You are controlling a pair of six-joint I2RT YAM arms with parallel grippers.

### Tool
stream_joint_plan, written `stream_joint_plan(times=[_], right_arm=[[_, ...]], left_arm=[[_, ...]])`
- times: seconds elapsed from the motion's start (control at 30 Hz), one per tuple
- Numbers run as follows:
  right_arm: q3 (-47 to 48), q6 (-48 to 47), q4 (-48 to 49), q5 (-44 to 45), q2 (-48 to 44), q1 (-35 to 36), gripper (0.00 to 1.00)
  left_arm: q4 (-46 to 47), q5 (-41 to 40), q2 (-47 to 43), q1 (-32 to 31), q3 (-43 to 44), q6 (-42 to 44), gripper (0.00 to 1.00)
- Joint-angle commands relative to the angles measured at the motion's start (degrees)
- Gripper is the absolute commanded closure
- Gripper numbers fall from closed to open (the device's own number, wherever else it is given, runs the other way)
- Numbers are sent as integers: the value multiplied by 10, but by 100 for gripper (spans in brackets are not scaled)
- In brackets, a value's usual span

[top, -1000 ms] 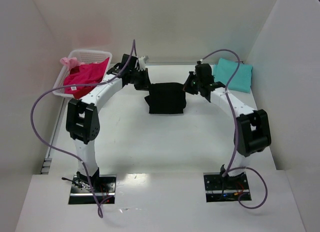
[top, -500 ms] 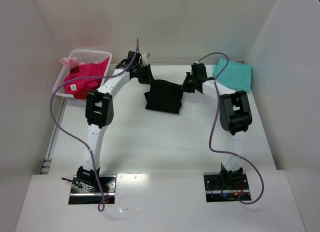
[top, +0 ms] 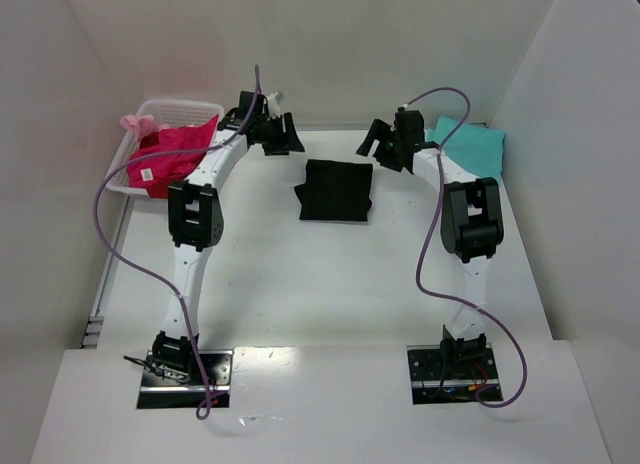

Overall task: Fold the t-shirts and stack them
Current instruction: Fold the long partially folded tshirt into a neat square, then smooth out wrinkles on the folded tshirt

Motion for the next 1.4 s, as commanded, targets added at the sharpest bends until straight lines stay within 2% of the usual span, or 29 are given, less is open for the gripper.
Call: stream_joint_plan(times=[0.0, 0.07, 0.13, 0.17, 0.23, 0.27, 0.3, 0.37, 0.43, 0.47, 0.57, 0.7, 0.73, 0.83, 0.93, 0.97, 1.17, 1.37], right_arm=[[30, -10, 30, -7, -33, -1, 6], [19, -10, 30, -7, -47, -1, 8], [1, -10, 44, -23, -75, -1, 14], [-26, -10, 52, -24, -85, -1, 32], [-58, -10, 82, -31, -111, -1, 61], [-79, -10, 88, -40, -111, -1, 81], [-87, -10, 88, -50, -118, -1, 89], [-108, -10, 102, -90, -118, -1, 98], [-123, -10, 126, -121, -118, -1, 100], [-135, -10, 133, -150, -118, -1, 100], [-142, -10, 146, -169, -118, -1, 100], [-142, -15, 158, -180, -68, -1, 100], [-132, -22, 158, -180, -56, -1, 100], [-100, -22, 142, -168, -19, -1, 100], [-78, -22, 136, -152, -3, -1, 100], [-67, -28, 131, -152, 5, -1, 100], [-9, -40, 110, -118, 47, -1, 100], [54, -40, 97, -89, 84, -18, 100]], left_arm=[[-4, 27, -13, -5, 39, 17, 33], [-9, 52, -18, -11, 46, 24, 33], [-9, 57, -31, -26, 46, 39, 34], [-9, 62, -31, -33, 39, 45, 34], [-9, 68, -37, -54, 31, 57, 39], [-9, 68, -37, -60, 25, 57, 47], [-1, 82, -37, -66, 9, 57, 51], [23, 89, -37, -75, -12, 43, 63], [49, 90, -37, -81, -34, 31, 81], [58, 90, -43, -87, -60, 25, 85], [108, 63, -55, -87, -114, 10, 88], [176, 2, -82, -87, -202, 3, 90], [218, -9, -89, -87, -244, 3, 90], [285, -55, -111, -87, -293, -5, 87], [265, -63, -84, -81, -264, -12, 86], [265, -63, -79, -76, -256, -21, 81], [275, 2, -74, -70, -236, -5, 63], [248, 1, -74, -60, -219, 31, 60]])
